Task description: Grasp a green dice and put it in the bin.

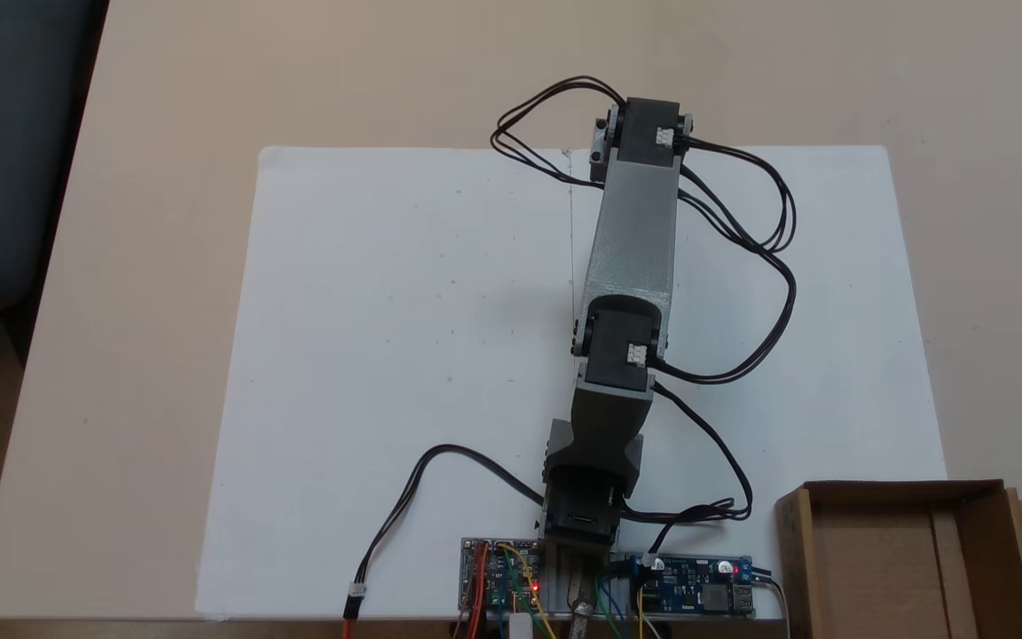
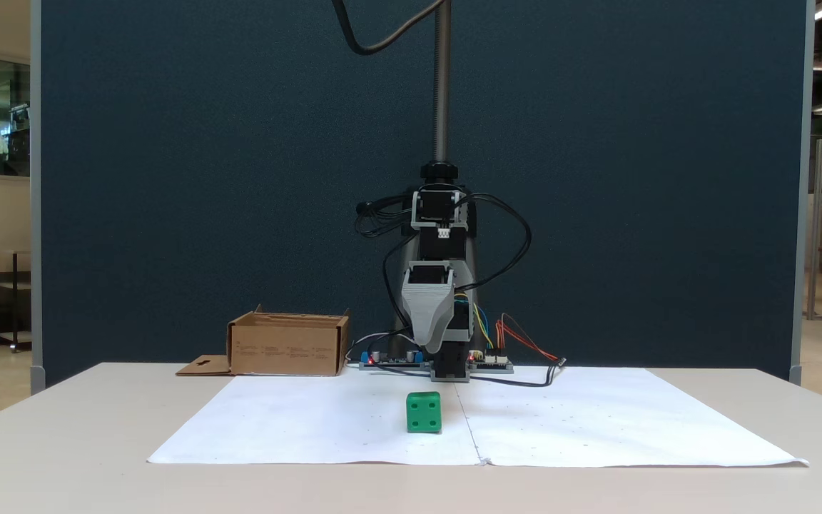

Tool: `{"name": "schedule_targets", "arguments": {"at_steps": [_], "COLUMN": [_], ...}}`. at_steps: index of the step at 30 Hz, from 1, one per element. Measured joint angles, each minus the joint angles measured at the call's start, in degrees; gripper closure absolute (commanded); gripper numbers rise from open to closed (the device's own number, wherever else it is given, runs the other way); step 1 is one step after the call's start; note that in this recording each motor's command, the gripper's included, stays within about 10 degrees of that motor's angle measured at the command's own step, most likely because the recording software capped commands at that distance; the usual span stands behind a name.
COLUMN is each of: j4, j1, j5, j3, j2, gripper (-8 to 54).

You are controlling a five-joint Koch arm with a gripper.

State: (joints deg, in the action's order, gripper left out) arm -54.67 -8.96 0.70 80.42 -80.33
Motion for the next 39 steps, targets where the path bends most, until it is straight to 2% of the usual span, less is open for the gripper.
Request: {"name": "schedule_targets", "arguments": {"at_steps": [17,39], "j4": [0.18,0.26], "j1": [-1.58,-2.99], "j5": [-6.42,-6.42], "j3": [0.00,-2.90], "j2": [1.41,5.10], "gripper": [-2.5,-2.5]}}
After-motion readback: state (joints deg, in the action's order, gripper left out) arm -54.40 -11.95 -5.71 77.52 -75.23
